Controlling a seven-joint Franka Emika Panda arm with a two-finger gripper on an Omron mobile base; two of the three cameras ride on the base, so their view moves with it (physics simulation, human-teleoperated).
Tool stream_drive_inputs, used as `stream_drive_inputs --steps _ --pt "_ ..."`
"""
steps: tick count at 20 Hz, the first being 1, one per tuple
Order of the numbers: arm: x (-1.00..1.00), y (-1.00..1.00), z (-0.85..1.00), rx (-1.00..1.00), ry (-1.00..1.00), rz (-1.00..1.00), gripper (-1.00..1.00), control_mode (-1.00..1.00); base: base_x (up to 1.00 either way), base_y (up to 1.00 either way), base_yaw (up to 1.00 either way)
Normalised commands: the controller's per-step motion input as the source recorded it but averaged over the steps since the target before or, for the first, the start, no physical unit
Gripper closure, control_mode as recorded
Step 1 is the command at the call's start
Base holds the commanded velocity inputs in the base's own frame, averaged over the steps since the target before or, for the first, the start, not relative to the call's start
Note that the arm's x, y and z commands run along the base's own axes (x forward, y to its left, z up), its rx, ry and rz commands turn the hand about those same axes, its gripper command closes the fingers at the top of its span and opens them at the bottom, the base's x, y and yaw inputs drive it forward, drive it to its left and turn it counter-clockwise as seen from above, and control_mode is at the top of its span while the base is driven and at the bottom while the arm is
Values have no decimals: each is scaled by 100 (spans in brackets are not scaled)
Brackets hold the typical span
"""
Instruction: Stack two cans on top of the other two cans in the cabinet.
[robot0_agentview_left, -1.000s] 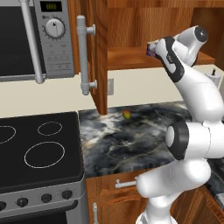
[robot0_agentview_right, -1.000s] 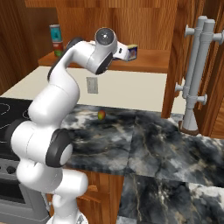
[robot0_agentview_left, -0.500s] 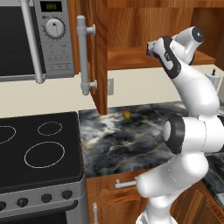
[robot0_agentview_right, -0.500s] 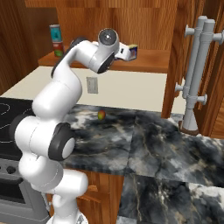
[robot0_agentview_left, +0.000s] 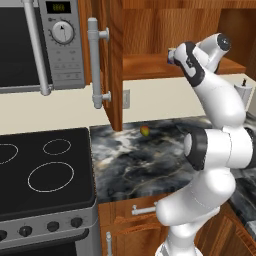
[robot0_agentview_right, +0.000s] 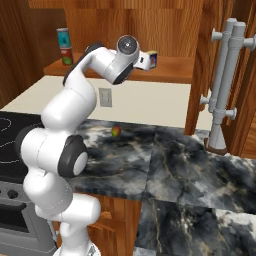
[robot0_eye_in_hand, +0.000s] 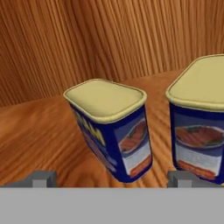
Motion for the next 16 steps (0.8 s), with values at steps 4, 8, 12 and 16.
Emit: stream_drive_inputs --steps 4,8,12,16 --pt "15 -9 -1 0 0 3 -100 -100 0 0 0" --pt "12 -6 0 0 0 1 -100 -100 0 0 0" --pt "8 -2 0 -1 0 0 -100 -100 0 0 0" --pt "14 0 0 0 0 0 -100 -100 0 0 0"
